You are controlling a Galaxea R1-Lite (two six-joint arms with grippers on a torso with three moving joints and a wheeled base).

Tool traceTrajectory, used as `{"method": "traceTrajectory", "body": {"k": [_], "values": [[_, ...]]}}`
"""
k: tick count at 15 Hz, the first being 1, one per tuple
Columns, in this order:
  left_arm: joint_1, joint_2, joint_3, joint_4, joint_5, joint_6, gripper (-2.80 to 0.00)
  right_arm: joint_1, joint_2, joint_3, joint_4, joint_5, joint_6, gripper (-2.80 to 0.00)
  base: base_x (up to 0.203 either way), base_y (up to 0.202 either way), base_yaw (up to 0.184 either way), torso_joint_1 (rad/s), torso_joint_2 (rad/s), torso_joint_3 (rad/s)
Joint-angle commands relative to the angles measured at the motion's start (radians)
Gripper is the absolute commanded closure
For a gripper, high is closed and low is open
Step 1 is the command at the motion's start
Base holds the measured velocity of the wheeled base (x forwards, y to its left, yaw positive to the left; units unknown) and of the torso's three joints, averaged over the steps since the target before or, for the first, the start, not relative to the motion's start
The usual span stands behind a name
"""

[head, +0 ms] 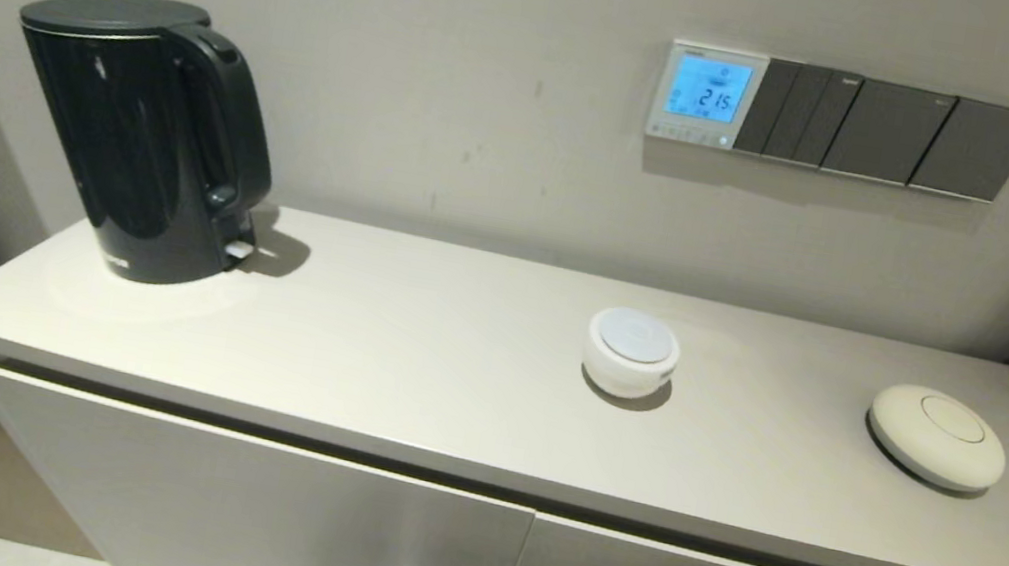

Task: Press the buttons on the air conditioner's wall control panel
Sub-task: Turn off the central air conditioner

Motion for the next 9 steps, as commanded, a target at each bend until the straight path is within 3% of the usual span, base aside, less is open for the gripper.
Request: {"method": "traceTrajectory", "body": {"k": [1, 9], "values": [[0.000, 0.000, 0.000, 0.000, 0.000, 0.000, 0.00, 0.000, 0.002, 0.002, 0.000, 0.000, 0.000, 0.00, 0.000, 0.000, 0.000, 0.000, 0.00, 0.000], [0.001, 0.001, 0.000, 0.000, 0.000, 0.000, 0.00, 0.000, 0.002, 0.002, 0.000, 0.000, -0.001, 0.00, 0.000, 0.000, 0.000, 0.000, 0.00, 0.000]]}}
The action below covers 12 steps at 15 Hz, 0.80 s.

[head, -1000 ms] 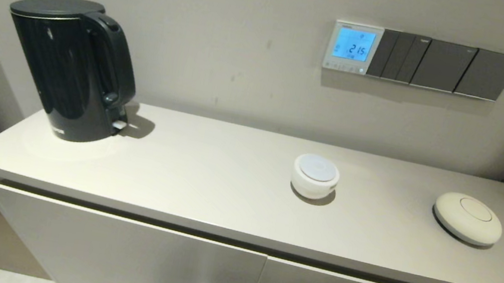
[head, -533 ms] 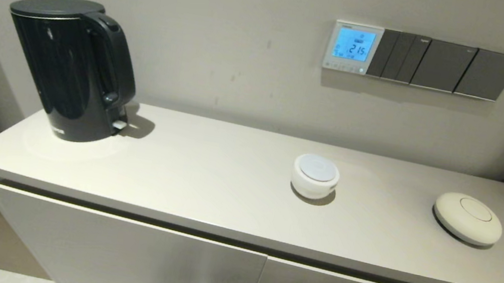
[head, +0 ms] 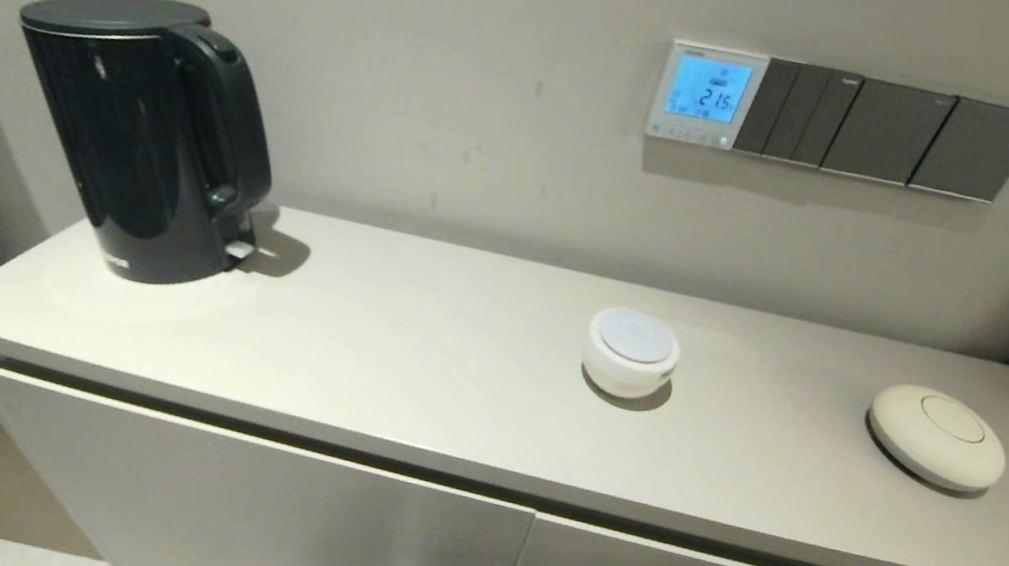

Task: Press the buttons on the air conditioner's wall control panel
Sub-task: Turn off the central air conditioner

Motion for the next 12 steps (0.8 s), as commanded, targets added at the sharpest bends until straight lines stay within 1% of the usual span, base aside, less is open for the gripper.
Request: {"method": "traceTrajectory", "body": {"k": [1, 8, 12], "values": [[0.001, 0.000, 0.000, 0.000, 0.000, 0.000, 0.00, 0.000, 0.002, 0.002, -0.001, 0.000, -0.001, 0.00, 0.000, 0.000, 0.000, 0.000, 0.00, 0.000], [0.000, 0.001, 0.000, 0.000, 0.000, 0.000, 0.00, 0.000, -0.005, -0.008, -0.011, 0.003, -0.025, 0.00, 0.000, 0.000, 0.000, 0.000, 0.00, 0.000], [0.000, 0.001, 0.000, 0.000, 0.000, 0.000, 0.00, 0.000, 0.024, -0.106, -0.002, 0.006, -0.030, 0.00, 0.000, 0.000, 0.000, 0.000, 0.00, 0.000]]}}
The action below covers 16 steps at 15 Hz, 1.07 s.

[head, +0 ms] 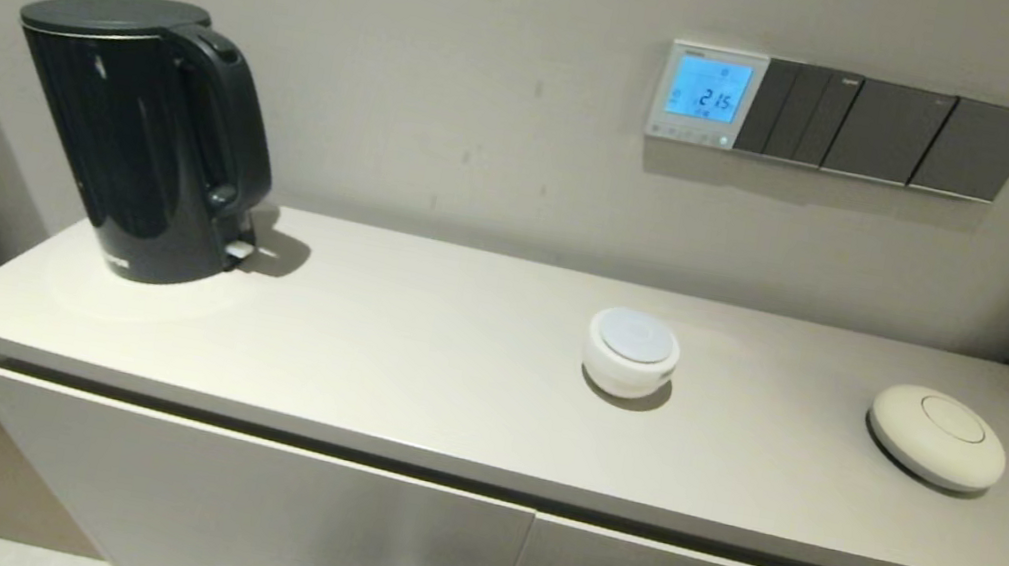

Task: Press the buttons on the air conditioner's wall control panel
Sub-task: Turn off the central air conditioner

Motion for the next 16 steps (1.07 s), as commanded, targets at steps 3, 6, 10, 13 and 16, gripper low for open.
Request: {"method": "traceTrajectory", "body": {"k": [3, 6, 10, 13, 16], "values": [[0.000, 0.000, 0.000, 0.000, 0.000, 0.001, 0.00, 0.000, 0.113, -0.128, -0.018, -0.001, -0.002, 0.00, 0.000, 0.000, 0.000, 0.000, 0.00, 0.000], [0.000, 0.001, 0.000, 0.000, 0.000, 0.000, 0.00, -0.001, 0.229, -0.247, -0.032, 0.000, -0.003, 0.00, 0.000, 0.000, 0.000, 0.000, 0.00, 0.000], [0.000, 0.000, 0.000, 0.000, 0.000, 0.000, 0.00, -0.018, 0.437, -0.353, -0.114, -0.002, -0.005, 0.00, 0.000, 0.000, 0.000, 0.000, 0.00, 0.000], [0.000, 0.000, 0.000, 0.000, 0.000, 0.000, 0.00, -0.036, 0.619, -0.418, -0.218, -0.003, -0.010, 0.00, 0.000, 0.000, 0.000, 0.000, 0.00, 0.000], [0.001, 0.000, 0.000, 0.000, 0.001, 0.000, 0.00, -0.034, 0.758, -0.457, -0.314, -0.003, -0.016, 0.00, 0.000, 0.000, 0.000, 0.000, 0.00, 0.000]]}}
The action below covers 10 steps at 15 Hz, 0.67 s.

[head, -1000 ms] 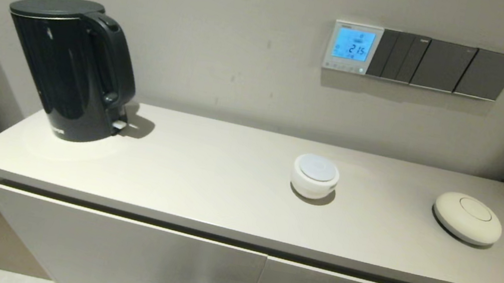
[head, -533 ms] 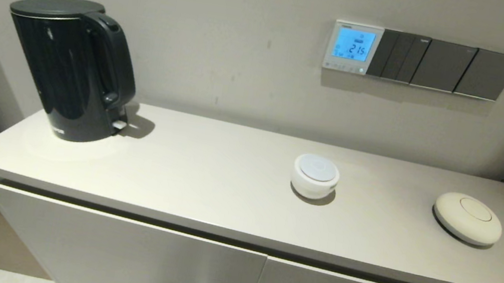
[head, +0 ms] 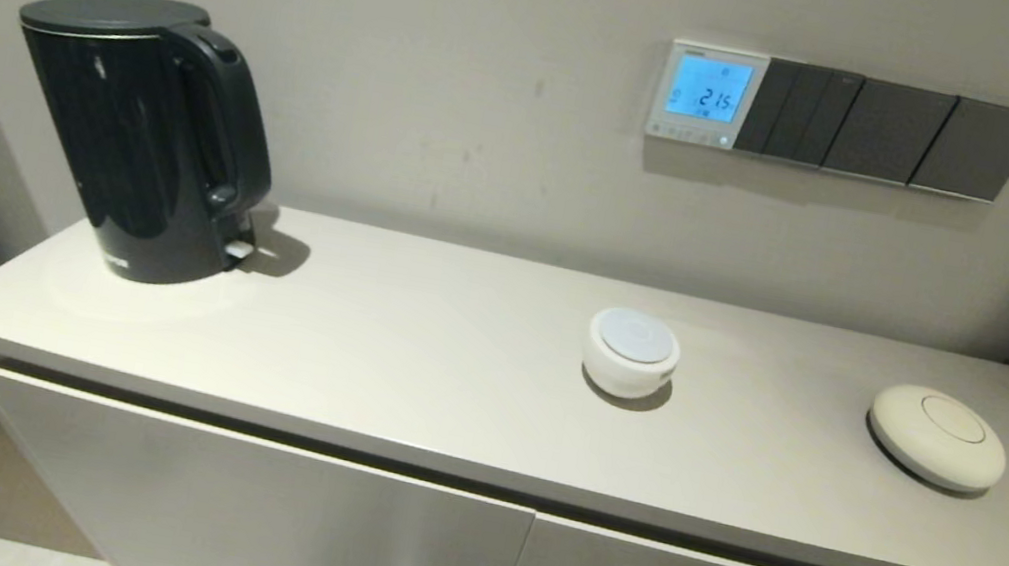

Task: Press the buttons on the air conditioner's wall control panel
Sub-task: Turn off the central air conditioner

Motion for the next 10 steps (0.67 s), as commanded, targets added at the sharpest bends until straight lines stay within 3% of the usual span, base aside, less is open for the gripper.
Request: {"method": "traceTrajectory", "body": {"k": [1, 5, 7, 10], "values": [[0.001, 0.000, 0.000, 0.000, -0.001, 0.000, 0.00, 0.002, 0.160, -0.023, -0.072, -0.001, 0.000, 0.00, 0.000, 0.000, 0.000, 0.000, 0.00, 0.000], [0.000, 0.000, 0.000, 0.000, -0.001, 0.000, 0.00, 0.021, 0.300, -0.037, -0.219, -0.019, 0.014, 0.00, 0.000, 0.000, 0.000, 0.000, 0.00, 0.000], [0.000, 0.001, 0.000, 0.000, -0.001, 0.000, 0.00, 0.073, 0.381, -0.061, -0.285, -0.106, 0.032, 0.00, 0.000, 0.000, 0.000, 0.000, 0.00, 0.000], [0.001, 0.001, 0.000, 0.000, -0.001, 0.000, 0.00, 0.247, 0.477, -0.079, -0.395, -0.286, 0.042, 0.00, 0.000, 0.000, 0.000, 0.000, 0.00, 0.000]]}}
